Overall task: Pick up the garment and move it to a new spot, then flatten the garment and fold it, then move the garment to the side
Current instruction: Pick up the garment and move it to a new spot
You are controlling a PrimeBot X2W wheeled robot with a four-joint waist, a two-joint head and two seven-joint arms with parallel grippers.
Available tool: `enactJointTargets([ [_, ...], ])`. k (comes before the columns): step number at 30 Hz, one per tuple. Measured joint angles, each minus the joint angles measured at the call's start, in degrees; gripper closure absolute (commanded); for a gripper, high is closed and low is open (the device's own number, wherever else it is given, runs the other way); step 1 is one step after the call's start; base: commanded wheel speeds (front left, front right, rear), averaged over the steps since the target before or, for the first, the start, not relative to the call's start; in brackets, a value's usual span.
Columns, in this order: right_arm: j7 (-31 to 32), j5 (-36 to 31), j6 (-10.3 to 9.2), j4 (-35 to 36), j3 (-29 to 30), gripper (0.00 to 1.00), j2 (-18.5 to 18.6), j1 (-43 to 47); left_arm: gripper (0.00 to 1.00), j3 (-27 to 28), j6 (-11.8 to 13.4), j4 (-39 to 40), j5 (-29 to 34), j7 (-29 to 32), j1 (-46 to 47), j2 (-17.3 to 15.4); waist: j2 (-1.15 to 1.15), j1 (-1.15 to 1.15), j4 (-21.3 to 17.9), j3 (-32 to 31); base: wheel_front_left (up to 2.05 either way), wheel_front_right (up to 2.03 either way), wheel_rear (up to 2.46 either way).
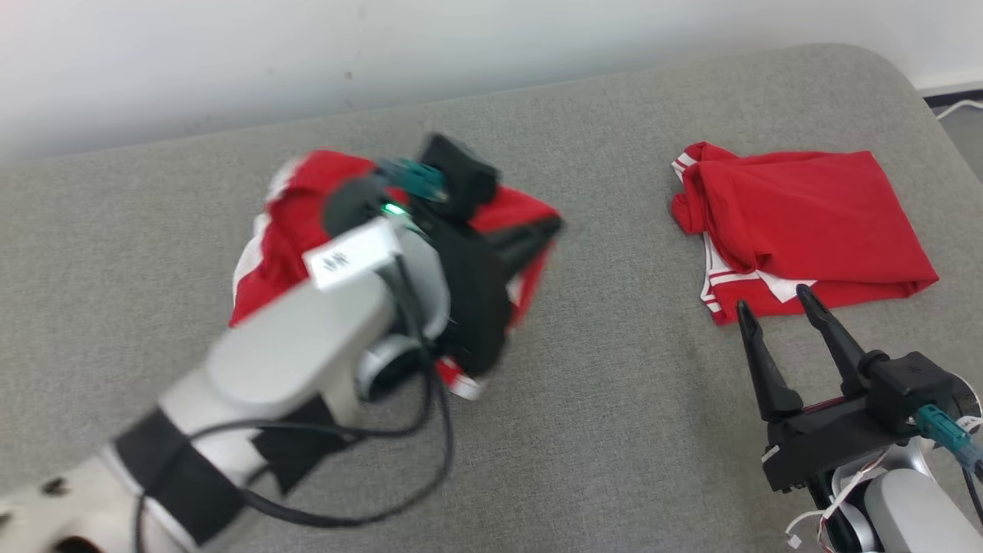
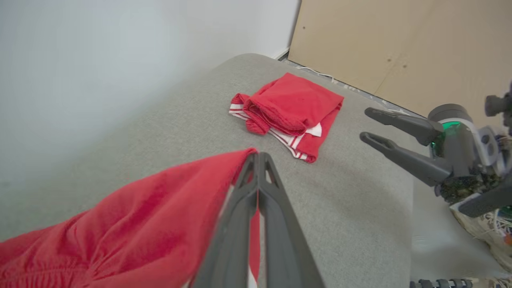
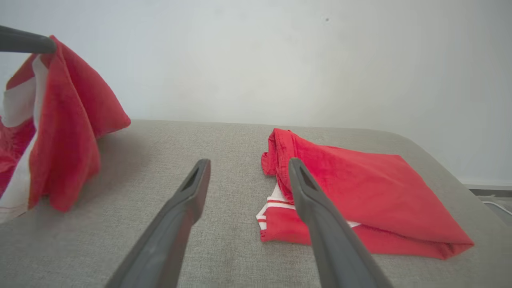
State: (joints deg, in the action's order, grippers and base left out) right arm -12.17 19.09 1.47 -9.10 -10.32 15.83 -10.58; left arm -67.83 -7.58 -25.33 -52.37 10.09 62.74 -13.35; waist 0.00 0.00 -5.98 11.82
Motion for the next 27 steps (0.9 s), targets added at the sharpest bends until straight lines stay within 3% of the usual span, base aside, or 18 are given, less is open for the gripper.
enactJointTargets([
  [5, -0.5, 0.1, -0.04, -0.2, 0.6, 0.0, 0.1, 0.1, 1.0, -3.5, 0.0, -0.3, -1.2, -1.7, -1.8, 5.7, 0.0, 0.0, 0.0, 0.7, 0.0, 0.0, 0.0],
  [10, -0.7, 0.1, -0.03, -0.6, 0.4, 0.0, -0.1, -0.3, 1.0, -5.1, 0.0, -1.9, -2.9, -4.2, -4.5, 8.9, 0.0, 0.0, 0.2, 0.6, 0.0, 0.0, 0.0],
  [24, -1.3, 0.1, 0.13, -1.6, -0.3, 0.0, -0.5, -0.7, 1.0, -6.7, 0.0, -9.4, -5.9, -6.3, -14.4, 10.0, 0.0, 0.0, -0.2, 0.4, 0.0, 0.0, 0.0],
  [25, -1.5, 0.1, 0.13, -1.6, -0.3, 0.0, -0.5, -0.7, 0.83, -6.7, 0.0, -9.7, -5.9, -6.9, -14.3, 10.1, 0.0, 0.0, -0.2, 0.4, 0.0, 0.0, 0.0],
  [26, -1.5, 0.1, 0.13, -1.7, -0.2, 0.0, -0.5, -0.7, 0.29, -6.6, 0.0, -10.0, -5.9, -7.3, -14.3, 10.1, 0.0, 0.0, -0.1, 0.4, 0.0, 0.0, 0.0],
  [27, -1.5, 0.1, 0.13, -1.8, 0.1, 0.0, -0.5, -0.6, 0.0, -6.6, 0.0, -10.2, -5.9, -7.9, -14.2, 10.1, 0.0, 0.0, 0.0, 0.4, 0.0, 0.0, 0.0],
])
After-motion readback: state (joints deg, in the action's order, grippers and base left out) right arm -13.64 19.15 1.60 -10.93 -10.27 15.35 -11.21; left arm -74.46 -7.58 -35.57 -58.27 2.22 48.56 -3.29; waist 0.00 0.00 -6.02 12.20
